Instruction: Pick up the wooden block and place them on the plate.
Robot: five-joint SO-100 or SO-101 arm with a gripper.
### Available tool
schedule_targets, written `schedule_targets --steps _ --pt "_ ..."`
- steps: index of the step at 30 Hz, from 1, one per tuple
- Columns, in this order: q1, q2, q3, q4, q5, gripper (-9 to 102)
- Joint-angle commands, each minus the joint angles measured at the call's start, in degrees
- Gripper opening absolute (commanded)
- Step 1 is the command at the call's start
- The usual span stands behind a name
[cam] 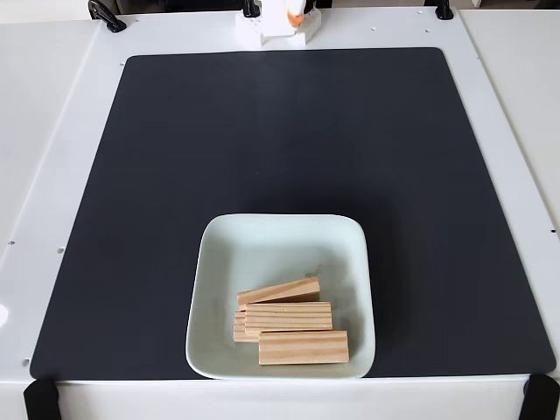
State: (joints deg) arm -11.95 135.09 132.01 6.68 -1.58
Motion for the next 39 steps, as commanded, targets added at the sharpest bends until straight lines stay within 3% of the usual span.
schedule_targets --steps 1,18,29,39 --pt "-0.3 10.8 5.9 -1.3 0.2 1" --pt "-0.3 54.9 45.3 -0.2 0.2 1" --pt "0.2 58.3 48.5 26.1 4.2 2" --pt "-0.3 58.3 49.6 37.5 4.6 2"
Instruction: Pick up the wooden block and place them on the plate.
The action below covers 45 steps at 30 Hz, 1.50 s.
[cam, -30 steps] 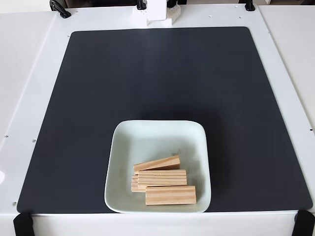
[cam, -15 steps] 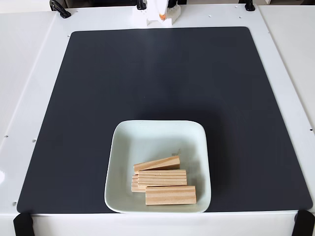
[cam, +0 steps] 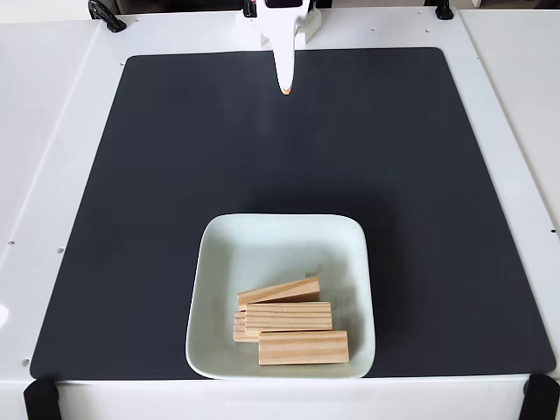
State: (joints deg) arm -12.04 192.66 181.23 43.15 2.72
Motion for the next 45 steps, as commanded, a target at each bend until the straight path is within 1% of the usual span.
schedule_targets --steps 1,25,29,45 --pt "-0.2 0.7 0.4 1.1 0.3 2" --pt "-0.2 0.6 0.1 1.0 -0.3 2" --pt "-3.1 0.6 0.1 1.0 -0.4 2" --pt "-3.2 0.6 0.1 1.0 -0.4 2"
